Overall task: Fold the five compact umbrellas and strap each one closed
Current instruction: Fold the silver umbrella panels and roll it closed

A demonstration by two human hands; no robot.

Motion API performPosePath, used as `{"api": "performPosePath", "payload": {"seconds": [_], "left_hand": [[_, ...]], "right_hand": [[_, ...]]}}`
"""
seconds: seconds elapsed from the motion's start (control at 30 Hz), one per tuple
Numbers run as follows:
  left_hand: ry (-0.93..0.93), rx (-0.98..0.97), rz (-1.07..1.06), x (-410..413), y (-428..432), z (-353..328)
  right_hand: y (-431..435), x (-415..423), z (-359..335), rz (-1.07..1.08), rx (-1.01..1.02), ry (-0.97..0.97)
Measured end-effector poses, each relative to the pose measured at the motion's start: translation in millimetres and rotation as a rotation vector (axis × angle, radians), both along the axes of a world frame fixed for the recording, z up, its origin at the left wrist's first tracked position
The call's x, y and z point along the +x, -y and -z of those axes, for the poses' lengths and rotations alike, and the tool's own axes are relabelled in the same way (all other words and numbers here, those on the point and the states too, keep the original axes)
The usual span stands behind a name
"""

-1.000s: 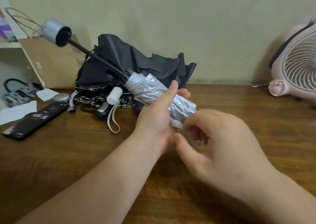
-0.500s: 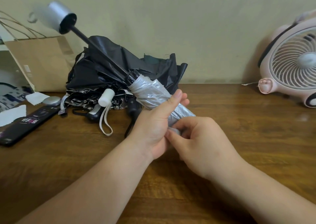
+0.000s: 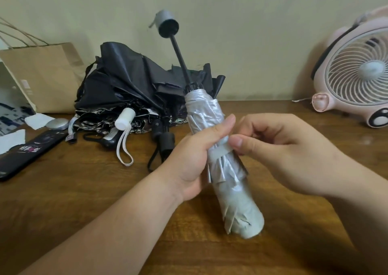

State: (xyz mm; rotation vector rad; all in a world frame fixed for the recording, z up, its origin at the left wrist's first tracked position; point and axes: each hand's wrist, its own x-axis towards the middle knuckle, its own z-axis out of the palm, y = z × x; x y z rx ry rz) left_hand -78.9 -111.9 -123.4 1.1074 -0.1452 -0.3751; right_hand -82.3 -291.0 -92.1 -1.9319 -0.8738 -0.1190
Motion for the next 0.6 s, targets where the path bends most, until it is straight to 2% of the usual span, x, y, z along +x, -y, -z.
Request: {"api": "performPosePath", "payload": {"seconds": [0.23, 0.37, 0.43, 0.5, 0.53, 0.6], "left_hand": [[0.022, -0.076, -0.007, 2.2, -7.6, 2.1], [0.032, -0.062, -0.127, 6.0, -7.2, 2.0], [0.045, -0.043, -0.212, 9.2, -8.2, 2.3], [0.047, -0.017, -0.257, 9.1, -8.2, 1.1], [0.034, -0.014, -0.257, 8.7, -8.1, 0.0], [-0.015, -0.036, -0.235, 6.4, -6.9, -5.4]], "right_hand": [[-8.8, 6.0, 11.4, -0.019, 0.313, -0.431], [-15.8, 7.5, 17.0, 0.036, 0.449, -0.663], [-19.0, 5.6, 19.0, 0.047, 0.467, -0.714], [-22.2, 4.7, 22.2, 0.083, 0.470, -0.673], [-22.8, 5.0, 24.8, 0.133, 0.431, -0.569], [-22.5, 7.5, 32.0, 0.264, 0.257, -0.193]]}}
